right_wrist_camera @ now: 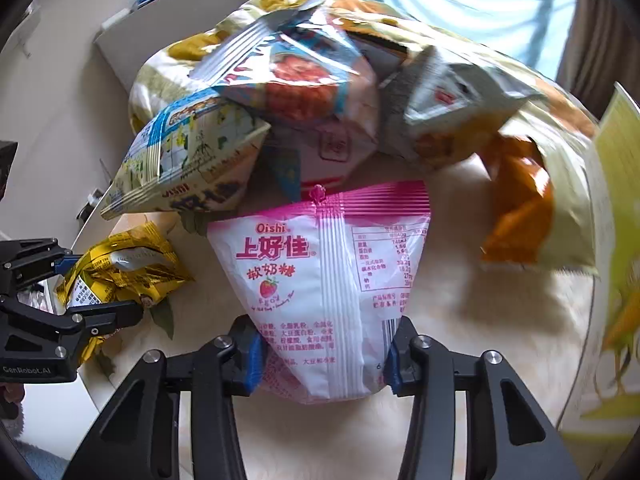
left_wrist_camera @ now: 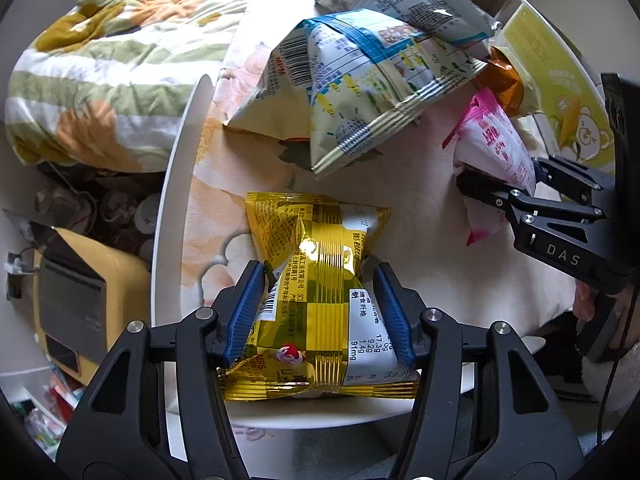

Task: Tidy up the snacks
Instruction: 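Grasp the yellow bag with the left tool while the right tool grasps the Oishi bag, then lift both held bags and carry them over the yellow-green box, then open both tools to drop the bags into the box, then move both tools back over the snack pile on the tray, then grasp the blue-white bag with the left tool while the right tool grasps the noodle-picture bag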

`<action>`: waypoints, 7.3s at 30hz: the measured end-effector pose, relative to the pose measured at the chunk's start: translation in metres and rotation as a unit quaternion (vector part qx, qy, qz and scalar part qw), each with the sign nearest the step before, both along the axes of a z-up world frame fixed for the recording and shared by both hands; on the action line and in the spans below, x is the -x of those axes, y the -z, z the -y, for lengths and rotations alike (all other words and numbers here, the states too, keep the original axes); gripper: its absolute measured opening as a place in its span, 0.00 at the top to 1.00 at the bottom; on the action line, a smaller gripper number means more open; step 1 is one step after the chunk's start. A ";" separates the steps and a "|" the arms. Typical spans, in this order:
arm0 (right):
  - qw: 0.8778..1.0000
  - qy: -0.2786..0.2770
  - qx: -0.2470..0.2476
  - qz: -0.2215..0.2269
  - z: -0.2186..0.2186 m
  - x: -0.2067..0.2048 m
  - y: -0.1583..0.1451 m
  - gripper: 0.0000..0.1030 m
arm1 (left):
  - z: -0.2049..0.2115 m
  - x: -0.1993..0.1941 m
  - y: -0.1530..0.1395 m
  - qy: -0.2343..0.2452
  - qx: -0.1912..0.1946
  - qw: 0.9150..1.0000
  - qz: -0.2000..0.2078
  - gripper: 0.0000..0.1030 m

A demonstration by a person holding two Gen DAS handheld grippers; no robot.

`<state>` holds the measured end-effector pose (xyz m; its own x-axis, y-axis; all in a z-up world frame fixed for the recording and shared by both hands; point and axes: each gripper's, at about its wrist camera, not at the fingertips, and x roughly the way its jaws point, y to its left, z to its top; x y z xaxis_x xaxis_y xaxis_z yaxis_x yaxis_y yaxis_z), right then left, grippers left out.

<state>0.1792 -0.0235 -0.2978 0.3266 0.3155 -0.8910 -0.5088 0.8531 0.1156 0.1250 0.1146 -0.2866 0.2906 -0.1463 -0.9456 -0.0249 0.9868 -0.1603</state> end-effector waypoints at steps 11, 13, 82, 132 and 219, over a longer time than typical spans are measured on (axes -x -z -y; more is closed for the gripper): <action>0.997 0.076 -0.021 -0.014 0.047 0.035 -0.013 0.59 | 0.010 0.011 -0.014 0.009 0.049 0.999 0.017 0.53; 0.997 0.078 -0.021 -0.010 0.054 0.040 -0.017 0.59 | 0.015 0.012 -0.019 0.013 0.056 0.998 0.023 0.54; 0.964 0.226 -0.077 0.119 0.188 0.048 -0.183 0.59 | 0.163 -0.073 -0.167 0.149 0.094 0.978 0.110 0.44; 0.965 0.233 -0.083 0.087 0.366 -0.057 -0.144 0.03 | 0.330 -0.128 -0.153 0.081 -0.029 0.985 0.152 0.01; 0.988 -0.032 -0.126 -0.077 -0.037 -0.125 -0.059 0.03 | 0.017 -0.103 -0.027 0.183 -0.029 0.978 0.095 0.18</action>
